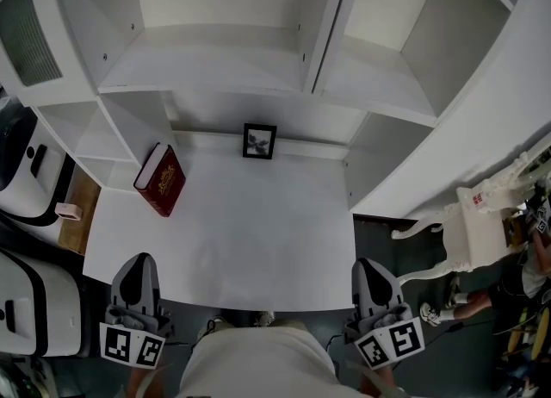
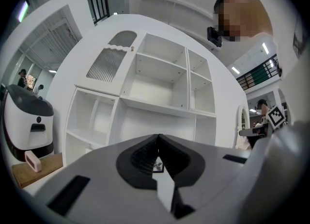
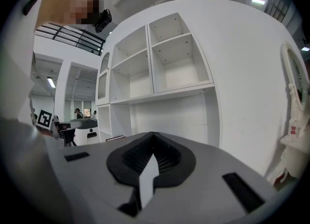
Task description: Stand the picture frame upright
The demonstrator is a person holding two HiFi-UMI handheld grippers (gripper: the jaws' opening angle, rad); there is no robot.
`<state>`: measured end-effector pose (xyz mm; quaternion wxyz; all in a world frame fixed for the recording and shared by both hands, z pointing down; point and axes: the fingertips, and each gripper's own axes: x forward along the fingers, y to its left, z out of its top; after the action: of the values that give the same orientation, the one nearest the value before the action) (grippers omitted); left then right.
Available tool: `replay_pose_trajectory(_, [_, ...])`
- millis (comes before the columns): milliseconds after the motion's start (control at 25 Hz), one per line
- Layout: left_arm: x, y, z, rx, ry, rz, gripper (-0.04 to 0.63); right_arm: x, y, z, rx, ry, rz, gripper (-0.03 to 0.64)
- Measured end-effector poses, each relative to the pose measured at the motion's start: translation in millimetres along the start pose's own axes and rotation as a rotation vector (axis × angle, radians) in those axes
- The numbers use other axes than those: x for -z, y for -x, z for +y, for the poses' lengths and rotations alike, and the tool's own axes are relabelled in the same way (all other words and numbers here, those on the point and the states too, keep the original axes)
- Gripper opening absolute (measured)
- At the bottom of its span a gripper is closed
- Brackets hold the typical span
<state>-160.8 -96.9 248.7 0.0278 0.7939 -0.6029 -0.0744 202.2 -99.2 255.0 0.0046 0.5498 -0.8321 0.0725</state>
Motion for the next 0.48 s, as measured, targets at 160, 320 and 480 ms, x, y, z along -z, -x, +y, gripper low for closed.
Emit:
replay_pose_trajectory(160, [0, -2, 2, 0.003, 0.002, -0.002, 0.018, -7, -2, 5, -0.009, 0.005, -0.018, 0.009])
replay_pose_trajectory(320, [-1, -3, 4, 0.007, 0.002, -0.003, 0.018, -14, -2, 6, -0.007, 0.017, -0.028, 0.009])
replay_pose_trajectory(480, [-2, -5, 9, 0.005, 0.008, -0.008, 0.018, -20, -2, 7, -0.002, 0.015, -0.043, 0.009])
